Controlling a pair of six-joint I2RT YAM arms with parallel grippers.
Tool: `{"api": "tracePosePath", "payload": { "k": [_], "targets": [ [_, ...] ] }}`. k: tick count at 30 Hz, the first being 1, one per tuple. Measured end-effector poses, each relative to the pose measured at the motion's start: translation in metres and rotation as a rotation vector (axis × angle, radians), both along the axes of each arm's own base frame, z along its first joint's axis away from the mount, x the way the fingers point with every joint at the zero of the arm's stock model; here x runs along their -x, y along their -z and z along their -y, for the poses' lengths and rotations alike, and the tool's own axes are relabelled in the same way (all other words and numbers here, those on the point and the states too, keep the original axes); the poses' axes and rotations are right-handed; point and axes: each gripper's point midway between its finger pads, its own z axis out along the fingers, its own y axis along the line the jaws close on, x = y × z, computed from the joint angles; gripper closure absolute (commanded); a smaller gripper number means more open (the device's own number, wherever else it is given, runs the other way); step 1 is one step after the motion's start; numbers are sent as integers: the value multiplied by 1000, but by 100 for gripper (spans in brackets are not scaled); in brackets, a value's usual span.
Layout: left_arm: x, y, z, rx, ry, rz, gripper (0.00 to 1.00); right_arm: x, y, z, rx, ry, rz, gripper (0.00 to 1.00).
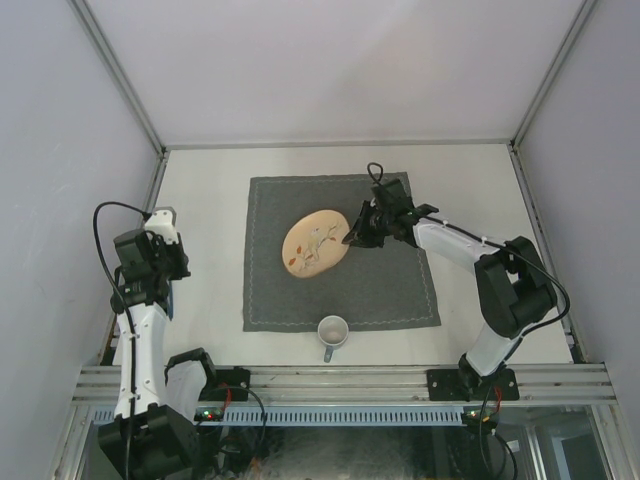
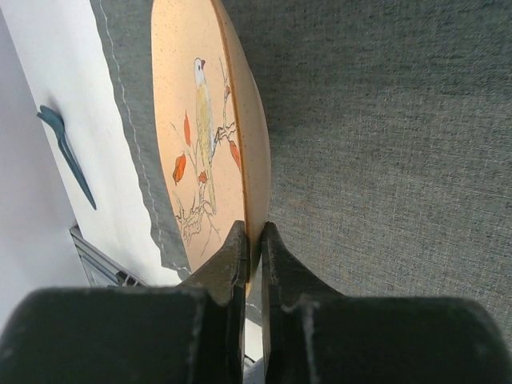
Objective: Set the dinner table for one person
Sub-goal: Place the plate on the napkin.
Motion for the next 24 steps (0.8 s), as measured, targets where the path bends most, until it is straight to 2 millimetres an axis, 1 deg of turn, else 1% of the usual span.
{"api": "tracePosePath", "payload": {
  "k": [3,8,14,19,24],
  "targets": [
    [0,0,0,0,0,0,77,3,5,-2,0,-2,-3,100],
    [0,0,0,0,0,1,77,-4,15,7,3,62,-3,100],
    [0,0,0,0,0,0,77,-20,12,17,-16,133,13,100],
    [0,0,0,0,0,0,77,-33,8,21,-38,178,34,100],
    [0,0,0,-1,0,1,77,-37,21,26,-29,197,9,100]
  ]
}}
